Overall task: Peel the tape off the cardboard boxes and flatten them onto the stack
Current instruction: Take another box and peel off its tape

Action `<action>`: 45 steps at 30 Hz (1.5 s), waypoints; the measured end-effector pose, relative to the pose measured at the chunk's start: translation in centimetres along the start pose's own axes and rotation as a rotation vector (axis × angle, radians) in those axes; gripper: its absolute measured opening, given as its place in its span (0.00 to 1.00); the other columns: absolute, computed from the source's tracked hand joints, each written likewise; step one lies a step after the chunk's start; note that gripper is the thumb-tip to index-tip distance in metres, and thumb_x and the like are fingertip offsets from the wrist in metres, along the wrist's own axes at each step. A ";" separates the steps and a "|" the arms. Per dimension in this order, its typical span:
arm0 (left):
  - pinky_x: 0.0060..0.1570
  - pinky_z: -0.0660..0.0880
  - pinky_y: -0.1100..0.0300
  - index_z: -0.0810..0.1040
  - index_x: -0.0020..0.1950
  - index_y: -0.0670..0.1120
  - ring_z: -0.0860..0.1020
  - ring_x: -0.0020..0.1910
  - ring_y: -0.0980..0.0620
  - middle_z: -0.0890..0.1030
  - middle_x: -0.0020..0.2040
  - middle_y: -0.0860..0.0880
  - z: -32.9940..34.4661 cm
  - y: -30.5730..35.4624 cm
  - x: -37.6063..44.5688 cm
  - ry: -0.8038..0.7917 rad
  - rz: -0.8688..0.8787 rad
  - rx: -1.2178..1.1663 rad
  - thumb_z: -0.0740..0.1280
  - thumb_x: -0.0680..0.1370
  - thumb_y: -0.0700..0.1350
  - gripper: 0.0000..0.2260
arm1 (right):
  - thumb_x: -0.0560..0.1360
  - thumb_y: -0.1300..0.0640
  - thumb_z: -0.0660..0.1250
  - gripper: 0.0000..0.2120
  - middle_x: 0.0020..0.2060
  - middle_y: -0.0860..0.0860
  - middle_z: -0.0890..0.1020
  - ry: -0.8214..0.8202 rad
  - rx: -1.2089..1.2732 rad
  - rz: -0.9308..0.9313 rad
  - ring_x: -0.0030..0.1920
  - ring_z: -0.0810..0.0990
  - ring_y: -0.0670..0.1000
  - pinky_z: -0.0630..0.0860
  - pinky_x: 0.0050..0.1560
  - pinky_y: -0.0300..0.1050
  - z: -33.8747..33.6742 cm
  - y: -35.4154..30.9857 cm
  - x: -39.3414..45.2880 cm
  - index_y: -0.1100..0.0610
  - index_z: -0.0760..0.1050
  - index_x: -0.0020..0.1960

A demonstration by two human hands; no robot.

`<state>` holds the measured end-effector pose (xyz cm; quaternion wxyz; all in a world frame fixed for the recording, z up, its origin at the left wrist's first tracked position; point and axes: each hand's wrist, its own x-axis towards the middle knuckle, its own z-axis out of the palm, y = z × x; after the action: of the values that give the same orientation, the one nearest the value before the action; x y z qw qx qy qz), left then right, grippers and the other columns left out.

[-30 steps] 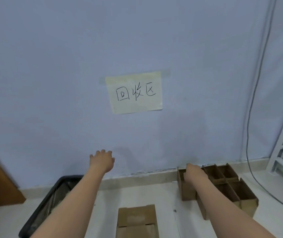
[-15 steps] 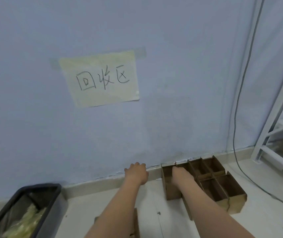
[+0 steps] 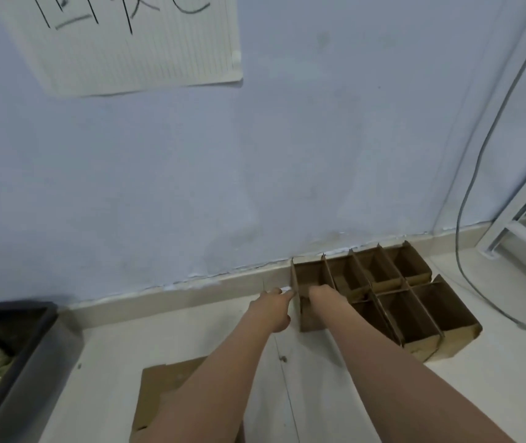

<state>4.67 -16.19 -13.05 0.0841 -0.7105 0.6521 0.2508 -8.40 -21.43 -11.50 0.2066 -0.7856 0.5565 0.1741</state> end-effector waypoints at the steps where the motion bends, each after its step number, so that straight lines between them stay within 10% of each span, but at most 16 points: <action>1: 0.66 0.73 0.40 0.55 0.82 0.57 0.67 0.72 0.36 0.64 0.78 0.43 0.1 -0.1 0.2 -0.003 0.009 0.006 0.63 0.81 0.42 0.32 | 0.80 0.65 0.60 0.15 0.62 0.58 0.76 -0.006 -0.012 0.021 0.62 0.77 0.59 0.74 0.60 0.52 0.5 0.2 0.2 0.61 0.72 0.66; 14: 0.57 0.71 0.55 0.71 0.74 0.46 0.75 0.66 0.41 0.76 0.68 0.40 -6.4 0.4 -4.0 0.111 0.102 -0.046 0.66 0.81 0.44 0.21 | 0.79 0.65 0.60 0.13 0.60 0.59 0.78 0.123 0.034 -0.063 0.60 0.79 0.59 0.75 0.57 0.51 -4.7 -2.9 -3.7 0.61 0.75 0.63; 28: 0.45 0.72 0.58 0.81 0.47 0.45 0.76 0.48 0.49 0.77 0.57 0.44 -23.0 0.8 -29.4 0.390 0.044 -0.171 0.79 0.70 0.55 0.16 | 0.73 0.63 0.64 0.03 0.46 0.57 0.81 0.429 0.129 -0.408 0.47 0.79 0.57 0.71 0.42 0.45 -20.4 -12.0 -26.7 0.58 0.75 0.45; 35: 0.45 0.72 0.53 0.75 0.33 0.50 0.71 0.53 0.45 0.75 0.42 0.44 -23.4 0.1 -40.9 0.453 -0.128 -0.355 0.69 0.62 0.62 0.16 | 0.69 0.67 0.66 0.11 0.44 0.51 0.79 0.520 0.321 -0.658 0.46 0.77 0.51 0.75 0.43 0.40 -20.6 -15.5 -38.2 0.58 0.79 0.50; 39: 0.49 0.71 0.52 0.72 0.34 0.48 0.74 0.44 0.46 0.75 0.37 0.48 -21.5 0.6 -44.4 0.493 -0.143 -0.443 0.69 0.73 0.54 0.14 | 0.73 0.65 0.68 0.17 0.53 0.48 0.73 0.606 0.488 -0.775 0.52 0.74 0.47 0.71 0.50 0.32 -17.6 -15.6 -41.4 0.52 0.77 0.60; 42: 0.59 0.70 0.50 0.75 0.36 0.52 0.77 0.47 0.47 0.77 0.37 0.52 -18.7 0.9 -45.2 0.606 -0.160 -0.540 0.68 0.78 0.53 0.12 | 0.72 0.51 0.72 0.32 0.69 0.48 0.62 0.689 0.583 -0.704 0.67 0.64 0.49 0.66 0.70 0.47 -14.5 -14.3 -42.2 0.44 0.64 0.72; 45: 0.44 0.72 0.58 0.77 0.37 0.52 0.79 0.40 0.51 0.79 0.35 0.54 -13.8 -0.5 -44.3 0.650 -0.194 -0.845 0.73 0.75 0.56 0.12 | 0.66 0.37 0.74 0.51 0.74 0.46 0.50 0.562 0.456 -0.500 0.73 0.56 0.51 0.62 0.74 0.53 -10.2 -12.8 -40.5 0.43 0.48 0.79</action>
<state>7.46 16.92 19.39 -0.3922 -0.7803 0.4185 0.2492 -8.81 9.54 19.29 0.2513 -0.8473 0.4081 -0.2288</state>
